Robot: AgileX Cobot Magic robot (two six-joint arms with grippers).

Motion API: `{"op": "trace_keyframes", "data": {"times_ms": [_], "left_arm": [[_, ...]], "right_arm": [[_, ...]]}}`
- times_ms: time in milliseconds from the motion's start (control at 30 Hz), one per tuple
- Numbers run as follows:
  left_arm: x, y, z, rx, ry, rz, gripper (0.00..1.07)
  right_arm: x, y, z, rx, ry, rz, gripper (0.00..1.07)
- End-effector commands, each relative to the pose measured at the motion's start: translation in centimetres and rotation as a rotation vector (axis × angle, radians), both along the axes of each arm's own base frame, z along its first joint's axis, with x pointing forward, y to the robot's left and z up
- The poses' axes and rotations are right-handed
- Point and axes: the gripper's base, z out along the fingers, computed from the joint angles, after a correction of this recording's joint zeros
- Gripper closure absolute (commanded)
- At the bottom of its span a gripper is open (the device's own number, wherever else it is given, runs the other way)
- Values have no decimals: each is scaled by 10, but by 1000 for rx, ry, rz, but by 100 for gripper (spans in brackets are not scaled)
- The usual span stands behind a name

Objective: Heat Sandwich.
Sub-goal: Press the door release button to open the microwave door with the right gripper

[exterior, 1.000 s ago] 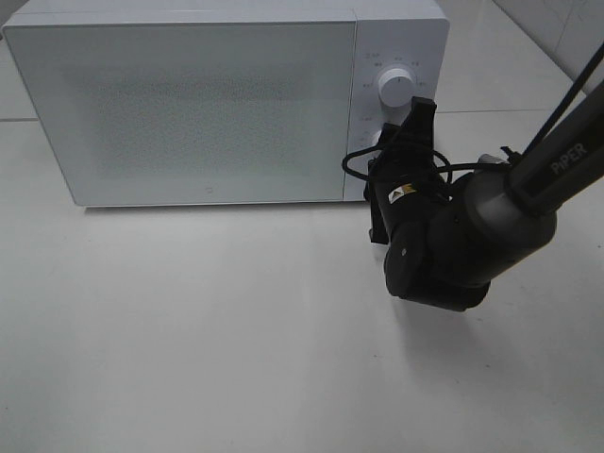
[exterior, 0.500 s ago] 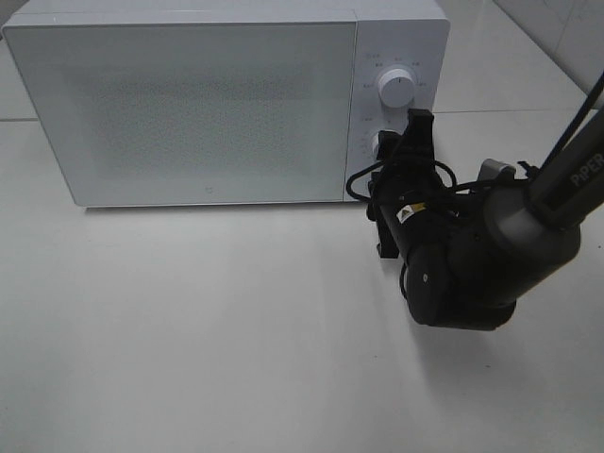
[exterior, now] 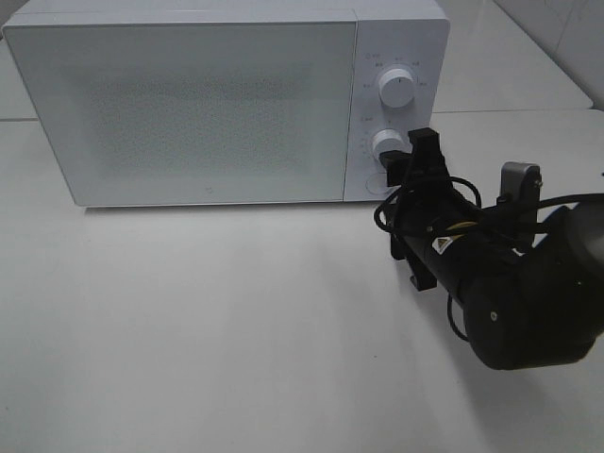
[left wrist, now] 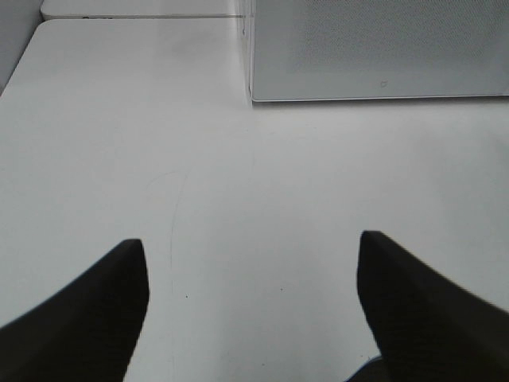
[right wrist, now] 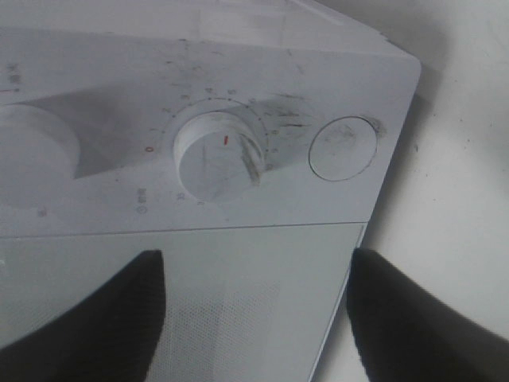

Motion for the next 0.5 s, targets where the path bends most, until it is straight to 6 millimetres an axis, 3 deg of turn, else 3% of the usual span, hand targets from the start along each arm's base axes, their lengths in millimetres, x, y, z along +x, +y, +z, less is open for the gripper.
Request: {"op": "trace_keyframes", "data": {"times_ms": [33, 400, 500], "left_arm": [[-2, -1, 1, -11, -28, 3, 37], [-2, -1, 1, -11, -28, 3, 37], [-2, -1, 1, -11, -28, 3, 37]], "right_arm": [[-6, -5, 25, -38, -199, 21, 42], [-42, -15, 40, -394, -262, 110, 48], [-48, -11, 49, -607, -334, 156, 52]]}}
